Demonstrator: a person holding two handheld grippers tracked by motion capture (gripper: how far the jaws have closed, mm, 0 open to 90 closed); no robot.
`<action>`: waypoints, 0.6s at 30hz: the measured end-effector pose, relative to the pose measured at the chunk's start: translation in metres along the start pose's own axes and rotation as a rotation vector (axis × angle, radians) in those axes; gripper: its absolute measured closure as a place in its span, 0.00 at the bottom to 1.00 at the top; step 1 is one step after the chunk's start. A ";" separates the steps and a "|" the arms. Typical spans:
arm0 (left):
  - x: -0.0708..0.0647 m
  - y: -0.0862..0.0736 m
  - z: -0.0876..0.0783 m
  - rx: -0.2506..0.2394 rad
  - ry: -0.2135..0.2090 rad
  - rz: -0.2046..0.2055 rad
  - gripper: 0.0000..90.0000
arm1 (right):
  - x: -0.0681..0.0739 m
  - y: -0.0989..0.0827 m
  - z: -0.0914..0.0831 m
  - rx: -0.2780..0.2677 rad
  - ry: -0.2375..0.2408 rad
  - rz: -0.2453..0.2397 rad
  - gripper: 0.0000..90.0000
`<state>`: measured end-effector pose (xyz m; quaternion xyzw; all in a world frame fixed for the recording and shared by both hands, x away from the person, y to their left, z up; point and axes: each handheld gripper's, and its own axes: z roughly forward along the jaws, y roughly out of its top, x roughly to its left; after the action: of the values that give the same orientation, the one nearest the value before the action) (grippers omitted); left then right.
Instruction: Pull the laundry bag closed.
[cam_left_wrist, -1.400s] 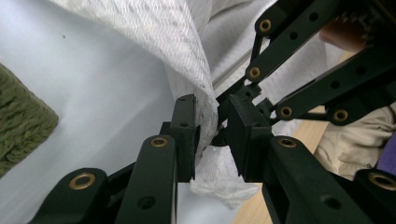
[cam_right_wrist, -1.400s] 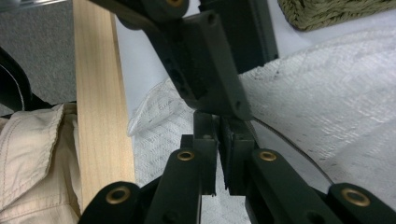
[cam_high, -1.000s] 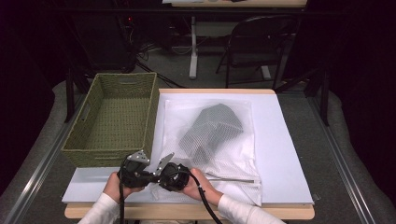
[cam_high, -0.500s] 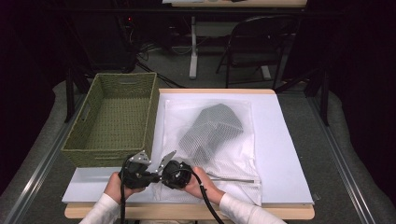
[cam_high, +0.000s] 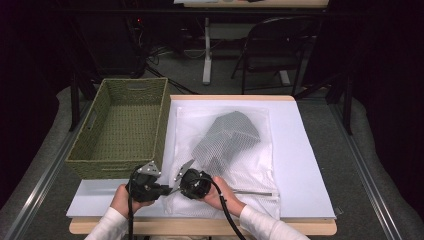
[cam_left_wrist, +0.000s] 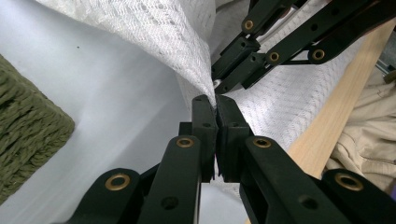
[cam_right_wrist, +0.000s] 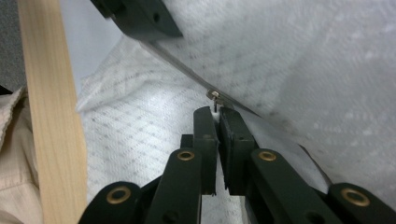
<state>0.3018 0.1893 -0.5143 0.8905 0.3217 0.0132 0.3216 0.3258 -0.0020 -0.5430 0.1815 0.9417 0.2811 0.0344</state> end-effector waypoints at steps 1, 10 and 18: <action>0.000 0.000 0.000 -0.002 0.001 -0.002 0.98 | -0.001 0.000 0.000 0.001 -0.001 0.000 0.96; 0.001 0.000 0.000 -0.004 0.005 -0.001 0.98 | -0.004 -0.002 -0.003 0.011 -0.008 -0.009 0.96; 0.002 -0.001 -0.001 0.002 0.006 0.000 0.98 | -0.008 -0.005 -0.006 0.020 -0.008 0.003 0.96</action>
<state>0.3029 0.1911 -0.5145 0.8907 0.3228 0.0155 0.3198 0.3310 -0.0116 -0.5411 0.1845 0.9441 0.2710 0.0357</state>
